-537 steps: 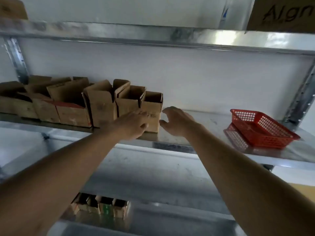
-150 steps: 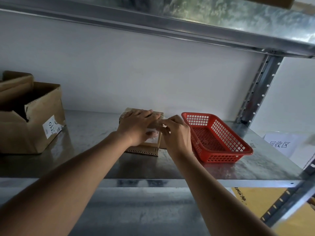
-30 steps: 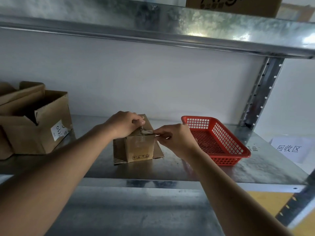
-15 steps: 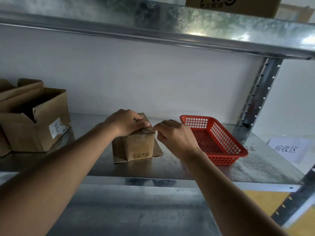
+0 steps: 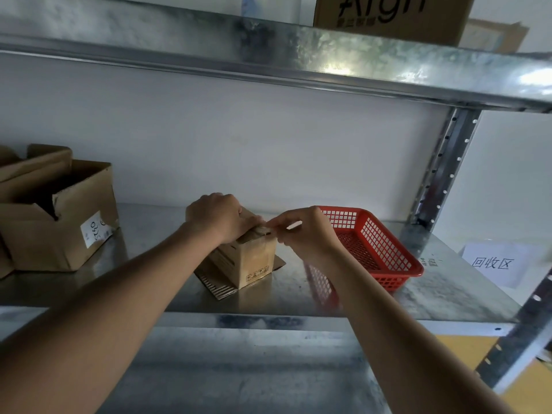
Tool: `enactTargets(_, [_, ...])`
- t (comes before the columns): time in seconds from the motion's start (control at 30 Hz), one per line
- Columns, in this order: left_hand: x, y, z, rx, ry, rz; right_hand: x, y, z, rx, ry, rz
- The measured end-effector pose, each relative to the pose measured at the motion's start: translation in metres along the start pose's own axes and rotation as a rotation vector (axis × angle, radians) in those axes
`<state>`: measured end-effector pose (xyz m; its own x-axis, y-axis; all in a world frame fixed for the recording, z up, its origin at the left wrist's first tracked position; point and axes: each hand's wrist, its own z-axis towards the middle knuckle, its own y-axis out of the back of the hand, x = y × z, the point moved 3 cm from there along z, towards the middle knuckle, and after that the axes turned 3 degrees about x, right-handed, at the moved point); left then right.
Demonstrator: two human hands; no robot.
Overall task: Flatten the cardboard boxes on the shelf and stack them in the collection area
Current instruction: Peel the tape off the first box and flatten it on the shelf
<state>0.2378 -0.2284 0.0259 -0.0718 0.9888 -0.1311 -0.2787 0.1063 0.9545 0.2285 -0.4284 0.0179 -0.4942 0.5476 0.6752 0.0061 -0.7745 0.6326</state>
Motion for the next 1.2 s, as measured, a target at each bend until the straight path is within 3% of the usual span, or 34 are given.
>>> enactTargets(0.13, [-0.007, 0.002, -0.003, -0.05, 0.073, 0.177, 0.001, -0.001, -0.004, -0.07, 0.022, -0.118])
enactTargets(0.27, [-0.008, 0.0, -0.003, -0.052, 0.098, 0.214, 0.004, -0.006, -0.005, -0.027, 0.023, -0.173])
enactTargets(0.4, [-0.009, -0.003, -0.002, -0.059, 0.092, 0.238, -0.002, -0.009, -0.004, 0.06, -0.055, -0.131])
enactTargets(0.53, [-0.008, -0.002, -0.006, -0.05, 0.082, 0.245, -0.003, -0.01, -0.006, -0.02, -0.069, -0.064])
enactTargets(0.63, [-0.005, -0.003, -0.006, -0.04, 0.033, 0.118, 0.0, -0.012, -0.005, -0.097, -0.003, -0.126])
enactTargets(0.77, [-0.003, -0.01, -0.007, -0.001, -0.223, -0.397, 0.005, -0.015, -0.004, -0.108, 0.071, -0.211])
enactTargets(0.87, [0.007, -0.015, -0.004, 0.106, -0.277, -0.58, 0.006, -0.014, -0.002, -0.119, 0.088, -0.238])
enactTargets(1.0, [0.015, -0.014, 0.001, 0.312, -0.324, -0.586, 0.012, -0.018, -0.001, -0.103, 0.088, -0.236])
enactTargets(1.2, [0.014, -0.022, 0.0, 0.328, -0.393, -0.526, 0.021, -0.019, -0.002, -0.041, 0.091, -0.24])
